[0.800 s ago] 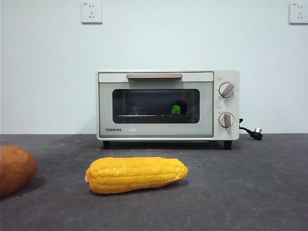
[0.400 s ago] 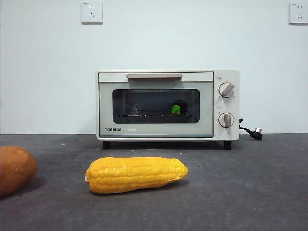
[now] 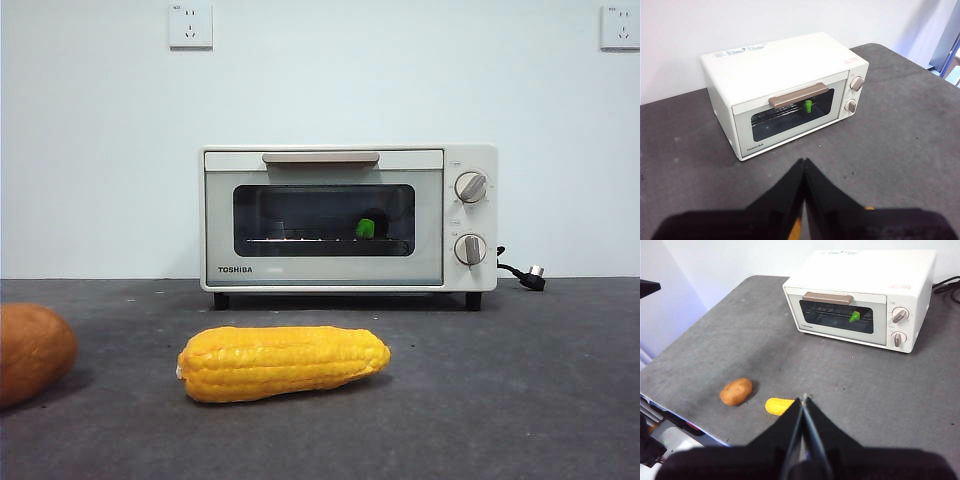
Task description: Take the eggplant from the table,put the eggplant in the oven
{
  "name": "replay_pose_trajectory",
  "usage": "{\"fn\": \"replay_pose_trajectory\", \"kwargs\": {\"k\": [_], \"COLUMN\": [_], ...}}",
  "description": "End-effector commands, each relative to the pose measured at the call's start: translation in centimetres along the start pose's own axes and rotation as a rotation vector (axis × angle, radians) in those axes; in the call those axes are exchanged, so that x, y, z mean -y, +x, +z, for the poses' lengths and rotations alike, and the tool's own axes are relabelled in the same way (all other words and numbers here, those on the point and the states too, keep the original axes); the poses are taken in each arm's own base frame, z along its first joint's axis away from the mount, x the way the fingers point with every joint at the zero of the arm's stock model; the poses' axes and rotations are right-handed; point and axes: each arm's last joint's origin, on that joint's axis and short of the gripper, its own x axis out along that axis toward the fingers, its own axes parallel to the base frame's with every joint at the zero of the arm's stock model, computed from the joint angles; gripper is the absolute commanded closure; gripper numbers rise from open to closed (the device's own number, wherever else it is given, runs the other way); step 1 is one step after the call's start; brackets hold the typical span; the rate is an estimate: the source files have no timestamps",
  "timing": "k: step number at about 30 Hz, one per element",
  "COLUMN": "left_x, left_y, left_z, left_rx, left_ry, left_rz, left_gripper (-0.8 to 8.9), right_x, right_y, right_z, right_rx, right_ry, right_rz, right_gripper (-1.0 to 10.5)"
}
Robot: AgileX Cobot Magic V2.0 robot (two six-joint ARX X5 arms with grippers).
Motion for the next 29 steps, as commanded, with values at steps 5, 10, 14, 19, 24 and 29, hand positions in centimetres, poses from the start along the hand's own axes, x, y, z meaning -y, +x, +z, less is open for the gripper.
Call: {"fn": "replay_pose_trajectory", "kwargs": {"k": [5, 10, 14, 19, 24, 29], "left_x": [0.0, 0.0, -0.1, -0.2, -0.3, -1.3], "left_y": [0.0, 0.5, 0.9, 1.8, 2.4, 0.9], "left_z": [0.2, 0.0, 0.0, 0.5, 0.8, 1.7], "left_rx": [0.015, -0.027, -0.042, -0.019, 0.002, 0.122], "left_ry": [-0.001, -0.008, 0.009, 0.017, 0.103, 0.209], "left_rz": [0.001, 0.001, 0.000, 0.001, 0.006, 0.115], "left_gripper": [8.18, 8.18, 8.17, 8.17, 8.17, 8.18], "right_x": [0.1, 0.1, 0.1, 0.1, 0.1, 0.1], "right_y": [0.1, 0.1, 0.1, 0.1, 0.1, 0.1], "right_z": [-0.3, -0.3, -0.3, -0.3, -0.3, -0.3], "right_rx": [-0.028, -0.028, -0.028, -0.028, -0.028, -0.028], "right_ry": [-0.002, -0.002, -0.002, -0.002, -0.002, -0.002], "right_rz": [-0.006, -0.006, -0.006, -0.006, -0.006, -0.006], "right_gripper": [9.5, 9.5, 9.5, 9.5, 9.5, 9.5]}}
